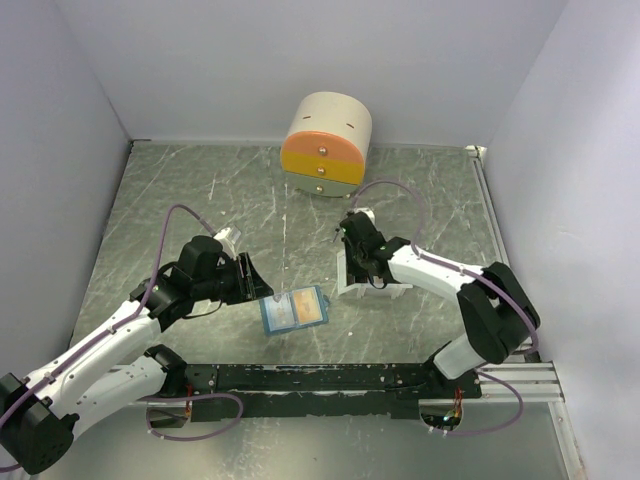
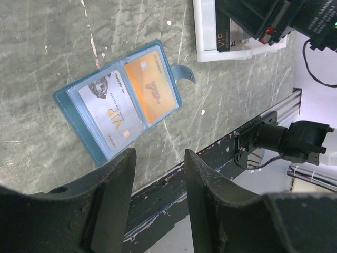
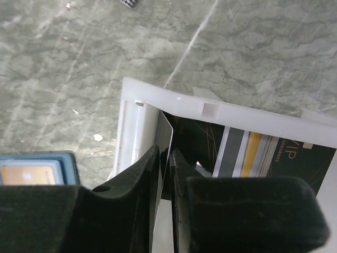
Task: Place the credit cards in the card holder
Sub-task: Pick up the credit card from the storage box.
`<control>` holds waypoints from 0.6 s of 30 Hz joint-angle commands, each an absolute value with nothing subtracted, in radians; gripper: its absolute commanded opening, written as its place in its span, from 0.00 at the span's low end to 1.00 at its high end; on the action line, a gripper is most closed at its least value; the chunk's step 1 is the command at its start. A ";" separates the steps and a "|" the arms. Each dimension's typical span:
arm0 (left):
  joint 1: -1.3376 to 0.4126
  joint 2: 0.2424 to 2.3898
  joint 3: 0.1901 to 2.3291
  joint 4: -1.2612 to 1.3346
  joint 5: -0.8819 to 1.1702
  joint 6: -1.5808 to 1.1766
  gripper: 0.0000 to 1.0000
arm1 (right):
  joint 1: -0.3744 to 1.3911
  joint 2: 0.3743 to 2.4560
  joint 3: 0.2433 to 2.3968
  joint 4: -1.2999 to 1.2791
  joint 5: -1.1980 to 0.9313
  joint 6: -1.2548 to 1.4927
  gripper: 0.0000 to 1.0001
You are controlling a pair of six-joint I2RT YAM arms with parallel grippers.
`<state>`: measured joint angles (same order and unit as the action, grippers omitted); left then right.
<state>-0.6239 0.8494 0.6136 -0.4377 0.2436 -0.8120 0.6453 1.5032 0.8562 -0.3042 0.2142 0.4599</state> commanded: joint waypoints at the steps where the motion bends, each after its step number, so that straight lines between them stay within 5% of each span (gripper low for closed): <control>1: -0.629 0.840 0.609 -0.415 0.264 -0.816 0.53 | 0.642 1.531 0.878 -0.331 0.241 0.471 0.16; 8: -0.628 0.844 0.609 -0.413 0.265 -0.815 0.53 | 0.642 1.508 0.865 -0.320 0.238 0.465 0.00; 18: -0.628 0.833 0.614 -0.408 0.275 -0.819 0.53 | 0.642 1.344 0.946 -0.469 0.321 0.438 0.00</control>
